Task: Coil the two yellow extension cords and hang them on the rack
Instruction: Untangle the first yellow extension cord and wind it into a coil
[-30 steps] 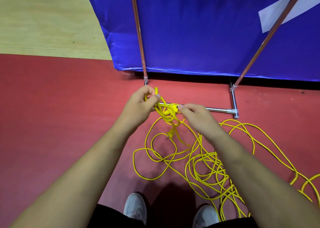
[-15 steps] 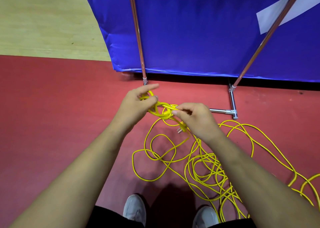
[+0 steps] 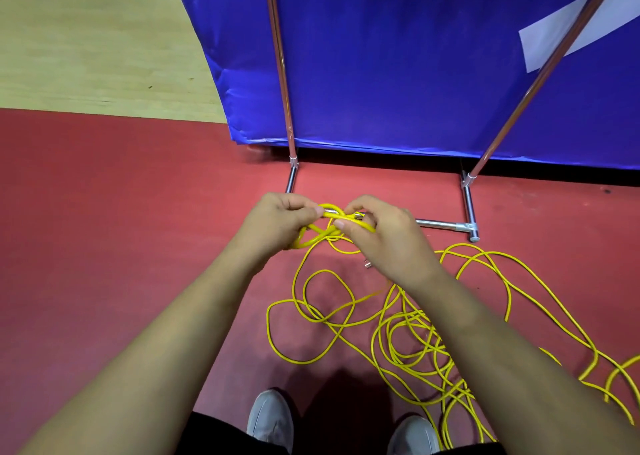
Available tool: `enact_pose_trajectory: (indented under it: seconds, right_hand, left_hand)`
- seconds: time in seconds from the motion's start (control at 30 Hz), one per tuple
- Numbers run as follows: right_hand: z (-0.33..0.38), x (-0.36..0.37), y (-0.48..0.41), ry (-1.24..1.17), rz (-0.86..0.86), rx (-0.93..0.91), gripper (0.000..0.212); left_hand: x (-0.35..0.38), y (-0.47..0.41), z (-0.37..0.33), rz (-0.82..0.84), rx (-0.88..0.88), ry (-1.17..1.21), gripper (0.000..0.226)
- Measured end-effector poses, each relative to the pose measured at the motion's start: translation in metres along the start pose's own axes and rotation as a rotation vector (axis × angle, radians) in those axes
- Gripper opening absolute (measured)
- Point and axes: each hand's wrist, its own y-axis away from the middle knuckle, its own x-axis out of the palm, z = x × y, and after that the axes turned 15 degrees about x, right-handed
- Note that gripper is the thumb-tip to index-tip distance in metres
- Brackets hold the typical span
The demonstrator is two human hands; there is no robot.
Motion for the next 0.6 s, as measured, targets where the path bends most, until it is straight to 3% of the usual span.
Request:
enact_pose_trajectory:
  seconds: [0.13, 0.23, 0.33, 0.47, 0.6]
  right_hand:
    - [-0.007, 0.002, -0.003, 0.132, 0.142, 0.081, 0.018]
    - [-0.014, -0.001, -0.002, -0.067, 0.265, 0.183, 0.005]
    - [-0.015, -0.008, -0.003, -0.250, 0.219, 0.240, 0.007]
    - [-0.005, -0.013, -0.002, -0.418, 0.232, 0.225, 0.010]
    - [-0.008, -0.011, -0.002, -0.428, 0.245, 0.219, 0.010]
  left_hand:
    - [0.001, -0.003, 0.006, -0.184, 0.109, -0.117, 0.016]
    - [-0.005, -0.006, 0.013, -0.267, 0.077, -0.057, 0.016]
    - [-0.008, -0.008, 0.019, -0.310, 0.041, -0.095, 0.016]
    - [-0.011, -0.005, 0.010, -0.258, 0.114, -0.062, 0.013]
    - [-0.012, -0.001, 0.008, -0.113, 0.260, -0.230, 0.008]
